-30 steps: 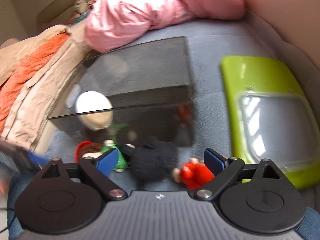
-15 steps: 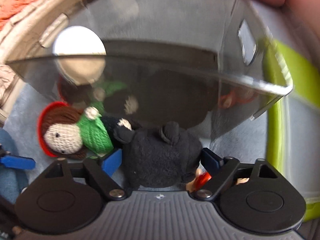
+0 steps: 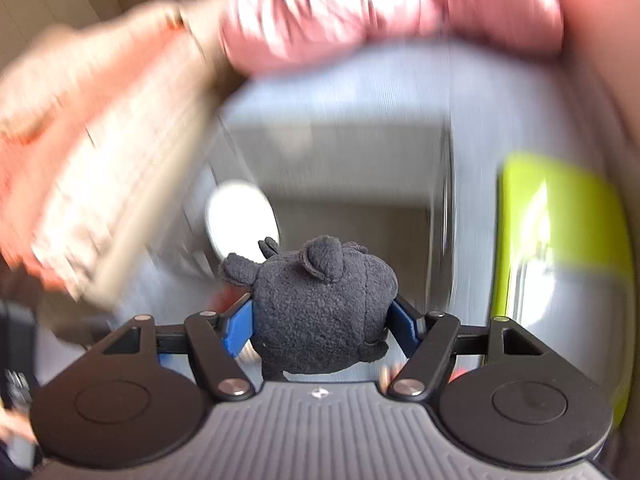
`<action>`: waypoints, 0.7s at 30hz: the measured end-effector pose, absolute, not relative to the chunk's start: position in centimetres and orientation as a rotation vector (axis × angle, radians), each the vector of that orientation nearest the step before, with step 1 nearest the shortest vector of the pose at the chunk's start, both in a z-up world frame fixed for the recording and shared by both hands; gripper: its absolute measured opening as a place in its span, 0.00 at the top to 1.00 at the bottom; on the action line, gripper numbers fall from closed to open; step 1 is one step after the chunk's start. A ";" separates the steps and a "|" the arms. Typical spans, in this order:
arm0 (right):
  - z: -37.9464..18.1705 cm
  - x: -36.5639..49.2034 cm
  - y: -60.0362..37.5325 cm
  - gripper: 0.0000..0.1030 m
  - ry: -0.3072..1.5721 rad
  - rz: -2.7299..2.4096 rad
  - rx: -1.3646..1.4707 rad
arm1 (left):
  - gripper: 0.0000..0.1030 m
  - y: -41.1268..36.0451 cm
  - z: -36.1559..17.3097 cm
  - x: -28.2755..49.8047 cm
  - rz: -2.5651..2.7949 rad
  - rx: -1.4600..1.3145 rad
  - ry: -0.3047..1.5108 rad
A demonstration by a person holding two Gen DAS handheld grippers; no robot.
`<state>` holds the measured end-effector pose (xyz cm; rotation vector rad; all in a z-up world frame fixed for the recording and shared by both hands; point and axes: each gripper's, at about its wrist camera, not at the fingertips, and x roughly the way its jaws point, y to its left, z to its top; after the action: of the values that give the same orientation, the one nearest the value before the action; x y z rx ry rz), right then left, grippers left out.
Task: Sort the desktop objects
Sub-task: 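Lower the black plush into the clear box and open the right gripper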
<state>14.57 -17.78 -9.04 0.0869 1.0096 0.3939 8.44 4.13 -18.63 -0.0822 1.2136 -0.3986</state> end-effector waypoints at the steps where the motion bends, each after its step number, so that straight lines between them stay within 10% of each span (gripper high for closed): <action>1: -8.2 15.8 -17.4 0.30 0.990 0.396 0.094 | 0.00 3.8 -17.7 8.4 -0.406 -0.071 1.189; 21: -27.1 27.7 -7.4 0.27 1.592 0.217 0.106 | 0.00 5.7 -22.2 9.0 -0.292 -0.148 1.341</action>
<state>27.69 -7.40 -27.07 0.1056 1.5919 0.2167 9.04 5.69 -22.19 -0.1479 1.3407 -0.2917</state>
